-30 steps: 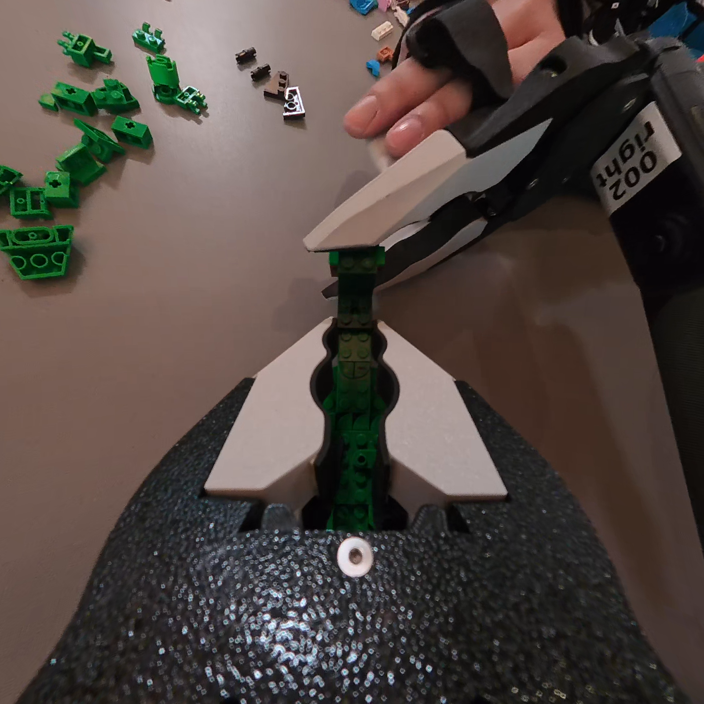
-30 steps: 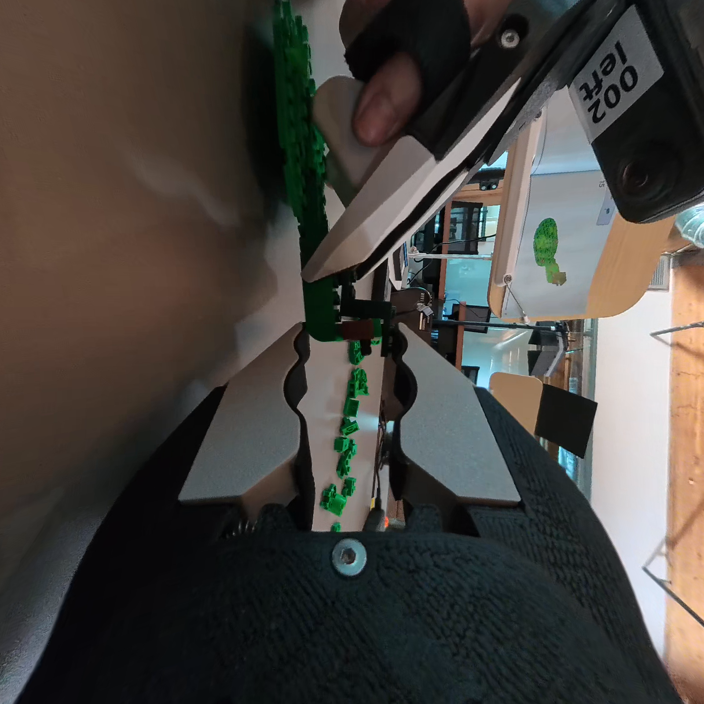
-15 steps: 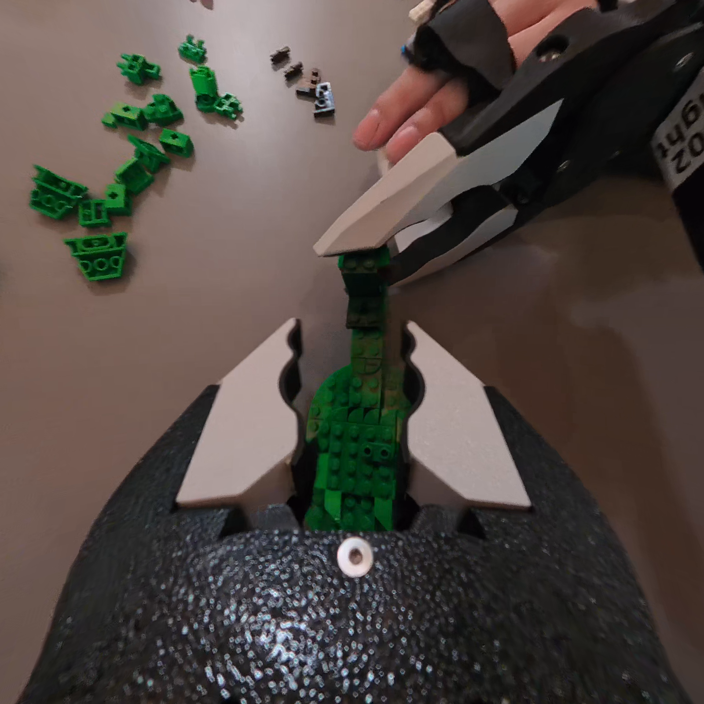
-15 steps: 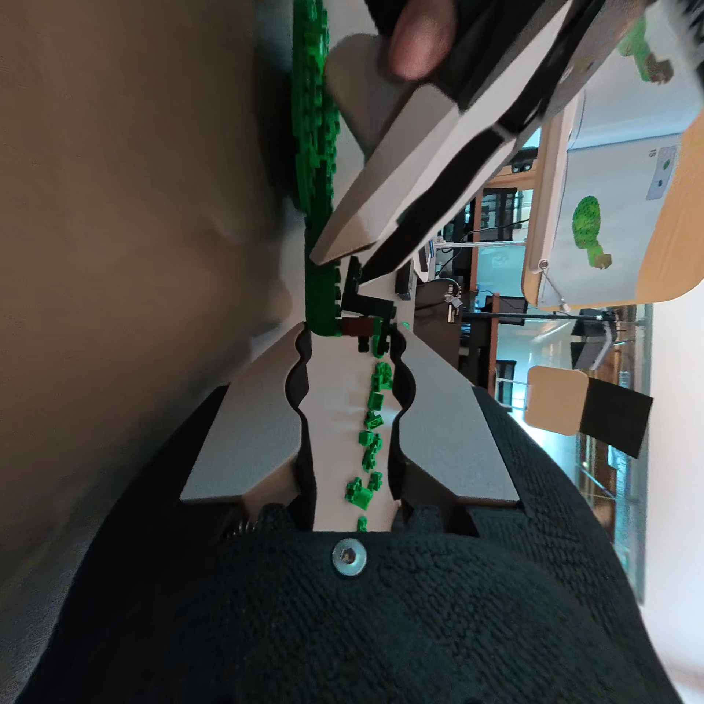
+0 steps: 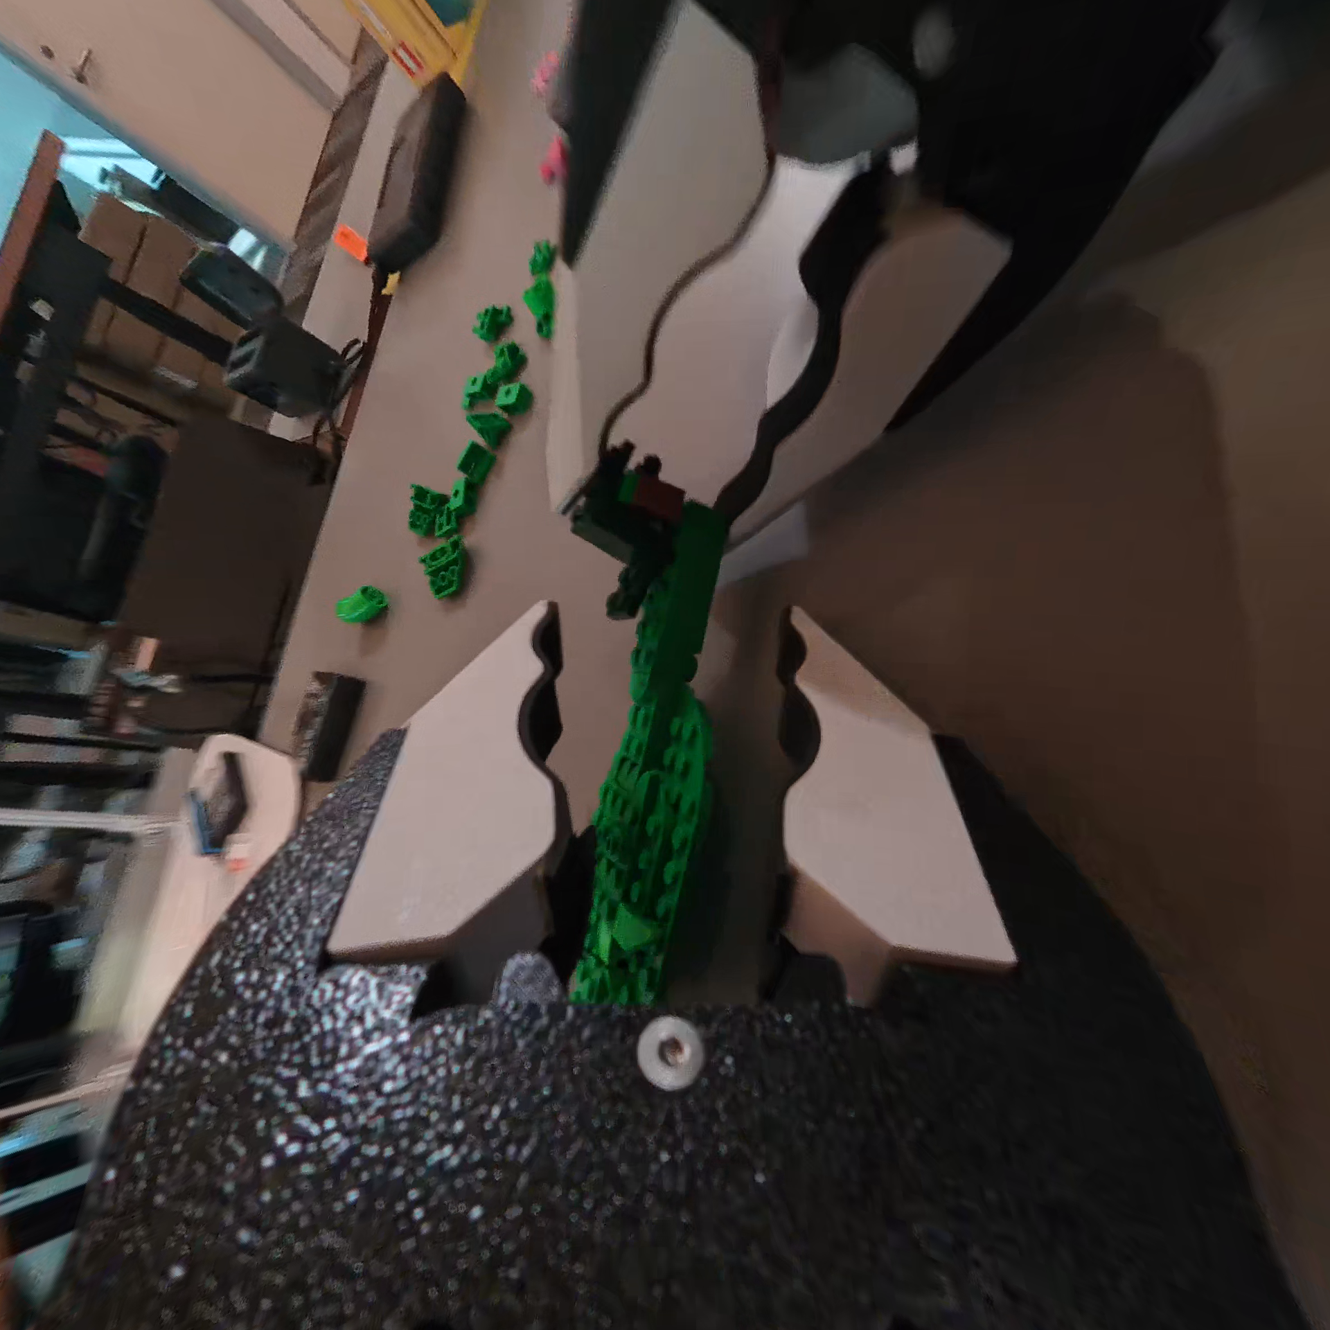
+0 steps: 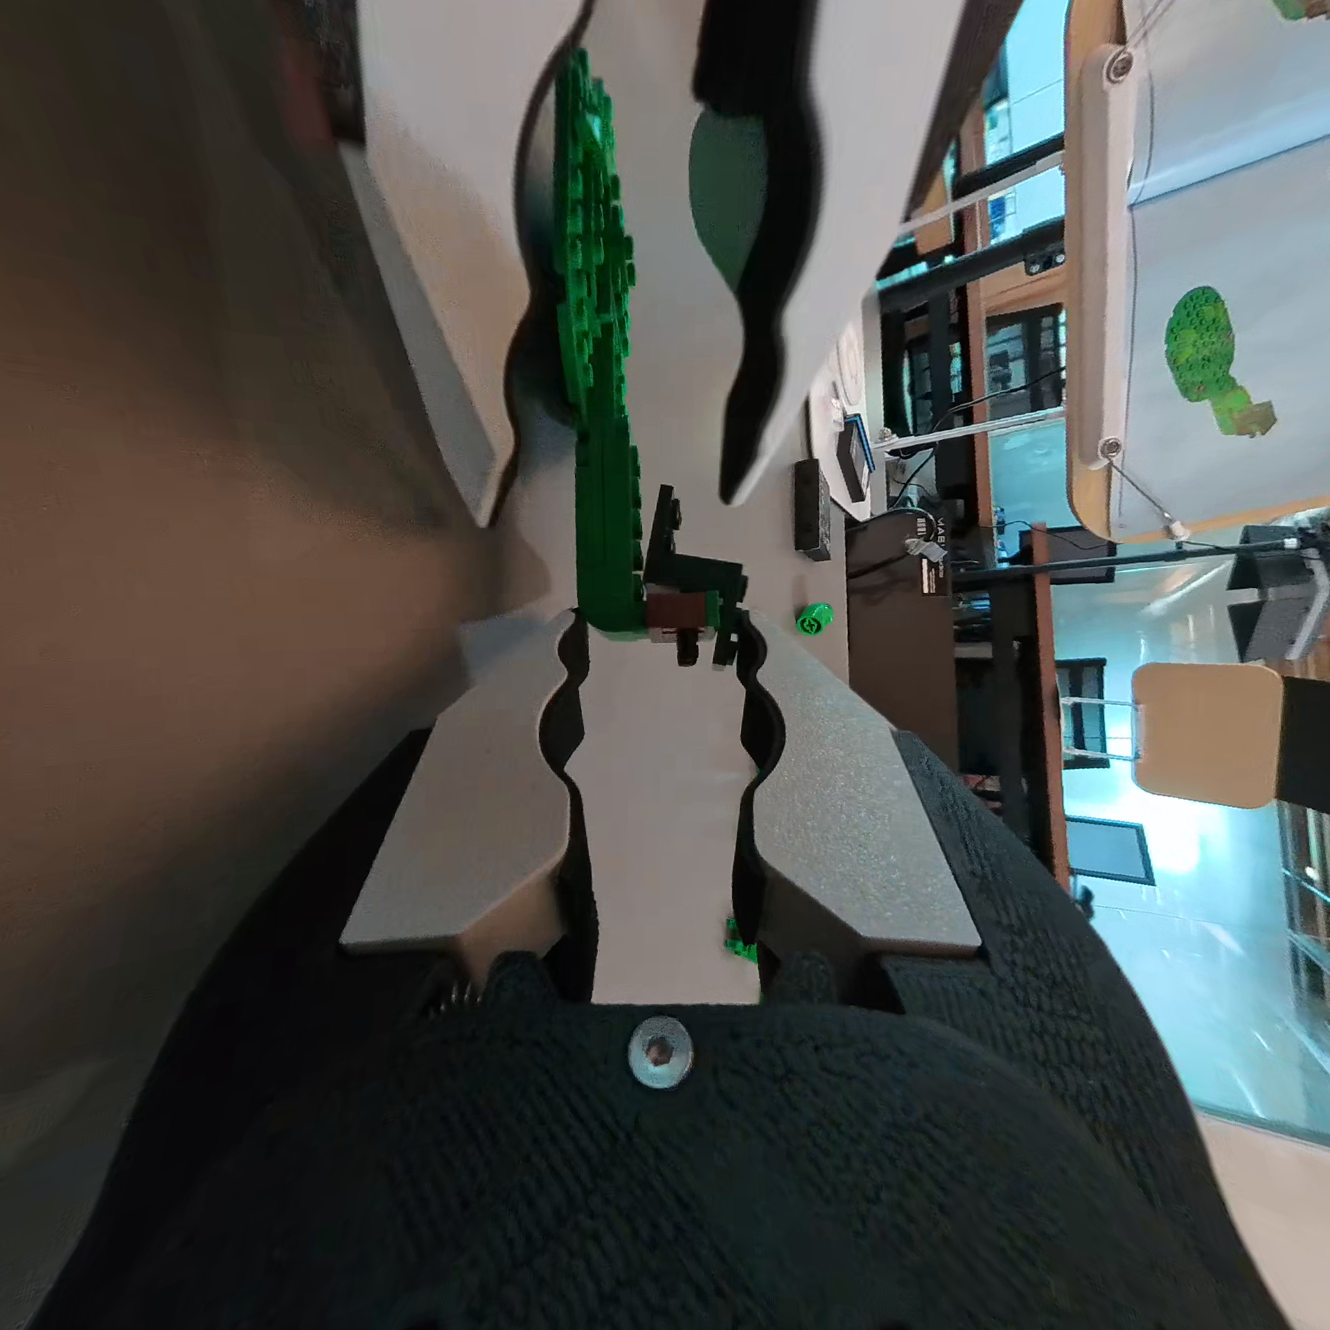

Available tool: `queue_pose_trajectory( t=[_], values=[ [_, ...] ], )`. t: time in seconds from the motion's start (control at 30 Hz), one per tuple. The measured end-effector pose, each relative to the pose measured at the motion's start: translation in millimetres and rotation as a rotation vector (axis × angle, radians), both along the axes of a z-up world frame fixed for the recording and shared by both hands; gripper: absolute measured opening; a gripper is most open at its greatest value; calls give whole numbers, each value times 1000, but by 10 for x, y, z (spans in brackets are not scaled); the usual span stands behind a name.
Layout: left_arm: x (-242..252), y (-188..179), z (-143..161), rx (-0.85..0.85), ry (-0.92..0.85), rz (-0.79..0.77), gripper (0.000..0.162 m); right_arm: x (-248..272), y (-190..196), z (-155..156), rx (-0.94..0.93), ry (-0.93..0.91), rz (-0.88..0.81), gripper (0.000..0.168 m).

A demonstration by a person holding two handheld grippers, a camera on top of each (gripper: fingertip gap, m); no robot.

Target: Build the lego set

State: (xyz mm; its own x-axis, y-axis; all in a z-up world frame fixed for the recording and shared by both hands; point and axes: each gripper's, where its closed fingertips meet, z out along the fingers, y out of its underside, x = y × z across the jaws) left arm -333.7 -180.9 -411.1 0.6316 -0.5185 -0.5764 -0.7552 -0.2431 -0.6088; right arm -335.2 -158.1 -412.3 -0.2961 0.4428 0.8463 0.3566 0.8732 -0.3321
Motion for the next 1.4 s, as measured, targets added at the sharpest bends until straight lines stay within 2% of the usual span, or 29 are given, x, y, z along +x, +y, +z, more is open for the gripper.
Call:
queue_pose_trajectory(
  t=[0.1, 0.37, 0.67, 0.83, 0.97, 1.4],
  values=[
    [-83, 22, -82, 34, 230, 11, 45, 4, -14, 2, -24, 2, 3, 40],
    [-194, 119, -113, 120, 467, 45, 21, 10, -30, -4, -79, 10, 14, 40],
    [-159, 180, -87, 212, 515, 28, 20, 32, -6, 19, -123, 27, 14, 40],
    [-80, 195, 0, 272, 476, 9, 32, 41, -5, 22, -144, 33, 22, 40],
    [-51, 210, -57, 244, 488, -2, 25, 42, -14, 9, -146, 28, 28, 40],
    [-10, 199, -83, 254, 442, -32, 21, 48, -38, 1, -171, 32, 46, 42]
  ],
)
